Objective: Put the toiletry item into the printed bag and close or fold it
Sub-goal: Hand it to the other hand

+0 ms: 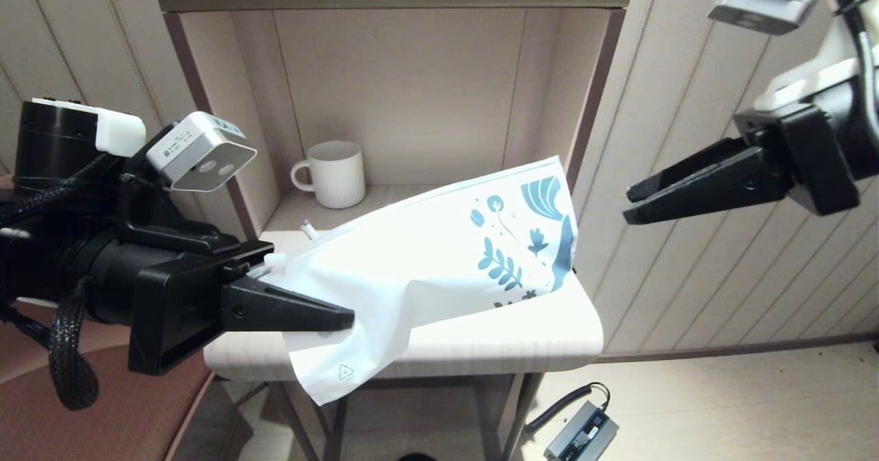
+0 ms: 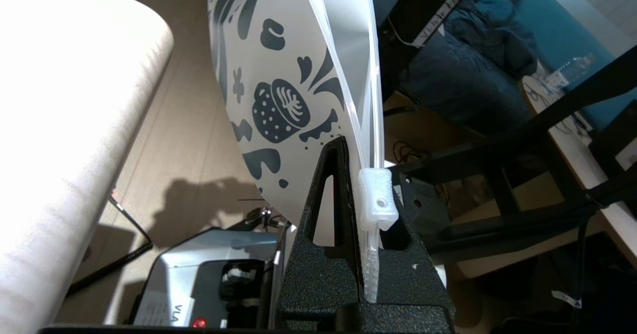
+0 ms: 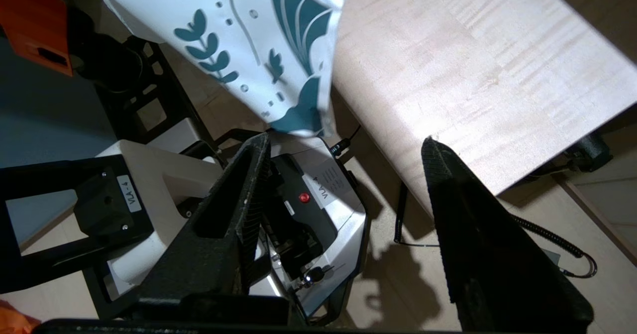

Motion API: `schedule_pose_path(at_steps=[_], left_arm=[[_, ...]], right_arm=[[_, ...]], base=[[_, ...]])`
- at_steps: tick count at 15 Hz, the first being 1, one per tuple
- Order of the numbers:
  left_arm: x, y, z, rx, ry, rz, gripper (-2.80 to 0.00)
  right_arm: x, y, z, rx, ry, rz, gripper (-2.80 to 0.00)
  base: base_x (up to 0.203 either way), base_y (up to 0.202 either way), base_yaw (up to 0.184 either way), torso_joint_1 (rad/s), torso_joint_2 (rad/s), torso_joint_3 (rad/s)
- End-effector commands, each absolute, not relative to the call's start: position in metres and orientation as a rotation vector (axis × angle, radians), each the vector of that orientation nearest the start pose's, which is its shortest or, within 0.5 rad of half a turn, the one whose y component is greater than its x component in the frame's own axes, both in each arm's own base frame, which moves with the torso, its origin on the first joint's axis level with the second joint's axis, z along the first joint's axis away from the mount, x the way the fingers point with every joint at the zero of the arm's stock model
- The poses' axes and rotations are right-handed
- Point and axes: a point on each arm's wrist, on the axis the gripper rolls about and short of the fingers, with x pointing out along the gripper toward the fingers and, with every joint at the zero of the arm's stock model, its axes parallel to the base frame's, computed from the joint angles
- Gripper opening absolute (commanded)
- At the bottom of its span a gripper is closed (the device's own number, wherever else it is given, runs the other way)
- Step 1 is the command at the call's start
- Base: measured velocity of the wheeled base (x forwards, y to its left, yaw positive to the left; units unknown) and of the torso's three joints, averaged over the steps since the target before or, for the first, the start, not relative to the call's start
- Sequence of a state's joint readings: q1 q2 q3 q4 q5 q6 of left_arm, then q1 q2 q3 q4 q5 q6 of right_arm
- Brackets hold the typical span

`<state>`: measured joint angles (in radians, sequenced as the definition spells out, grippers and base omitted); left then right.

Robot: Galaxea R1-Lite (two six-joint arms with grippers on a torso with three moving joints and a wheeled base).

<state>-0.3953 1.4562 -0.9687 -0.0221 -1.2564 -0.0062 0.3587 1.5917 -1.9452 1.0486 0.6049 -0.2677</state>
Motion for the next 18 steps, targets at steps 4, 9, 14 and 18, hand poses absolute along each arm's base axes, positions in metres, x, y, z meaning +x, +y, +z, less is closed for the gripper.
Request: schedule_pose_path(at_steps=[4,9,14,18], left_arm=[[0.213,-0.115,0.239,-0.231,0.493,-1.651,-2.80],[0.211,-0.117,0.242,-0.226,0.486,-1.665,-2.80],[0.211,-0.119,0.242,-0.222,0.486,-1.673,-2.80],[0.212,-0.121,0.242,-0.222,0.489,-1.673,-2.80]], right_arm=[[0.217,0.112,0.355,-0.170,0.631,1.088,0.00],[0.239,0.130,0.343,-0.171,0.612,1.150,0.00],[0.253,0.139,0.335,-0.136,0.605,1.223,0.00],[0.252,0.139,0.335,-0.121,0.611,1.251,0.00]], base=[[0.000,0.000,0.000,0.000,0.00,0.000],[0.000,0.000,0.000,0.000,0.00,0.000],[0.000,0.000,0.000,0.000,0.00,0.000],[0.000,0.000,0.000,0.000,0.00,0.000]])
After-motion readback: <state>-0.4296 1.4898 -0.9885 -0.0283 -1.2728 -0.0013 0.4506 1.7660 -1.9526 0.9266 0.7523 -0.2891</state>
